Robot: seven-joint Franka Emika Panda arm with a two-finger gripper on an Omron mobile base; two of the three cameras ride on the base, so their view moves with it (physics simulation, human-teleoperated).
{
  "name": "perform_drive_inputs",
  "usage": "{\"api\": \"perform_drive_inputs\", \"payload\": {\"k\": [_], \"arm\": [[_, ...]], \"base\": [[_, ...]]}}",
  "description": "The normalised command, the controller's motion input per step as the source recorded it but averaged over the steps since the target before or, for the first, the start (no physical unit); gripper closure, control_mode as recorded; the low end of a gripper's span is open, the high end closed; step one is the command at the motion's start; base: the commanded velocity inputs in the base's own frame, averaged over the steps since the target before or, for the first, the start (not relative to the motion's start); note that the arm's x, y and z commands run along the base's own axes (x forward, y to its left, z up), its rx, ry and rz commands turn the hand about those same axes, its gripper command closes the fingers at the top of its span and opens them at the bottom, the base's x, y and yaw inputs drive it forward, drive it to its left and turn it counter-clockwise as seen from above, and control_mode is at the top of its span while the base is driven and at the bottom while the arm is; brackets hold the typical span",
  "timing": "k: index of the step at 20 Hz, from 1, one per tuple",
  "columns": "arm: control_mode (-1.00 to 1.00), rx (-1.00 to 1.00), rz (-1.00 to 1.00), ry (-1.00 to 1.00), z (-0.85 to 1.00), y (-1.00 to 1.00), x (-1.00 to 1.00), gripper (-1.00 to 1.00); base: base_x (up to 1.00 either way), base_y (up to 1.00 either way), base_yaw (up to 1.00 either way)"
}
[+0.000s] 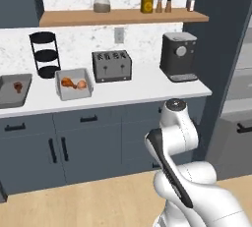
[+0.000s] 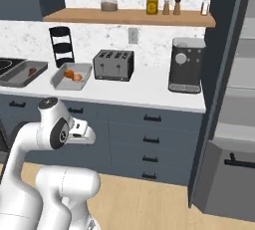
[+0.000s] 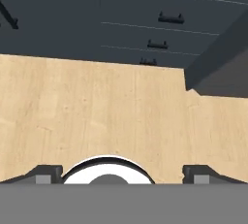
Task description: Place one onion and one chicken drumstick in each tupperware on the nearby counter, to pack two identical lunches.
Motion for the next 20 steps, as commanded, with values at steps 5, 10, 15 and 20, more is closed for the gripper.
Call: {"api": "perform_drive_inputs", "payload": {"k": [5,10,15,20], "arm": [[1.0,0.0,0.0,0.0,0.0,0.0,0.0,-1.0],[1.0,0.0,0.0,0.0,0.0,0.0,0.0,-1.0],[1.0,0.0,0.0,0.0,0.0,0.0,0.0,-1.0],[1.0,0.0,0.0,0.0,0.0,0.0,0.0,-1.0]], "base": [[-0.02,-1.0,-0.12],[0.0,-1.0,-0.09],[0.0,-1.0,-0.08],[0.14,-1.0,-0.04]]}}
